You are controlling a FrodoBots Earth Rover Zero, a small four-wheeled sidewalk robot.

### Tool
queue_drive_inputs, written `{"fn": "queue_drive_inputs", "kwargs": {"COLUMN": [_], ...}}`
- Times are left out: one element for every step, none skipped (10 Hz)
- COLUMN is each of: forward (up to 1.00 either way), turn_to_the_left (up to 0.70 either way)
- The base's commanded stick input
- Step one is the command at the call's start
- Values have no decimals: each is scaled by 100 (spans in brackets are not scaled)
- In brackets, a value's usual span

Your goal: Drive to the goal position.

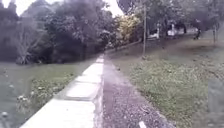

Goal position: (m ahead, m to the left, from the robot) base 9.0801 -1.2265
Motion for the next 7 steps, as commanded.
{"fn": "queue_drive_inputs", "kwargs": {"forward": [70,70,70,70,70,70,70], "turn_to_the_left": [0,0,0,0,0,0,0]}}
